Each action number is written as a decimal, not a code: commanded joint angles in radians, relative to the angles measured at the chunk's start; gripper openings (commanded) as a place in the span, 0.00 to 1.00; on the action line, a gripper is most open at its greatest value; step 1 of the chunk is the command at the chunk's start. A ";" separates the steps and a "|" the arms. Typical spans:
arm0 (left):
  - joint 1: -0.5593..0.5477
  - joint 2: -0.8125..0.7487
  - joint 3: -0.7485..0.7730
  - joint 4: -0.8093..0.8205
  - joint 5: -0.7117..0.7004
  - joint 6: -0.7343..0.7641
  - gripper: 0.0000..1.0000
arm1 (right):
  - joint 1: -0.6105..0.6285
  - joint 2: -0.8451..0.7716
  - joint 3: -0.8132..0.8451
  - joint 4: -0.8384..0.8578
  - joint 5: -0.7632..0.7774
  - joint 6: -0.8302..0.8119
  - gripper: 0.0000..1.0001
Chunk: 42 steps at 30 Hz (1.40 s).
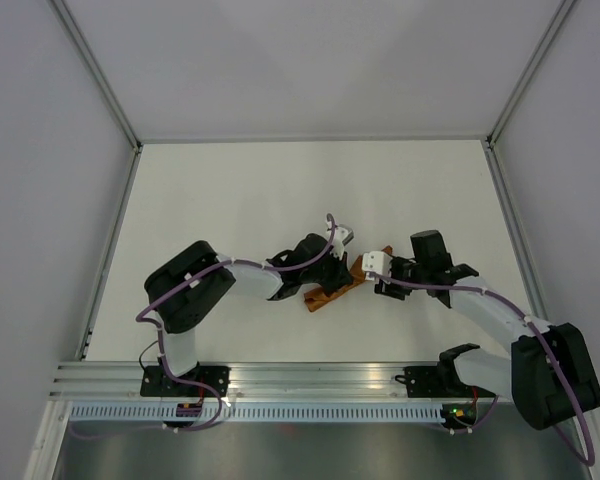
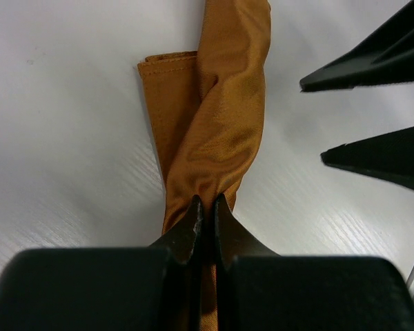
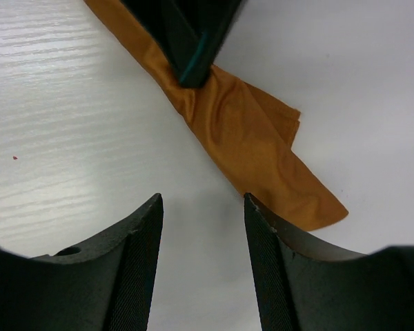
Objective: Fold the napkin, place the utensils inside, and roll it up
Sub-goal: Roll the napkin at the center of the board.
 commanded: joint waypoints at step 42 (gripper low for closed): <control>0.046 0.078 -0.057 -0.313 0.176 0.094 0.04 | 0.254 0.210 -0.210 0.605 0.272 -0.234 0.12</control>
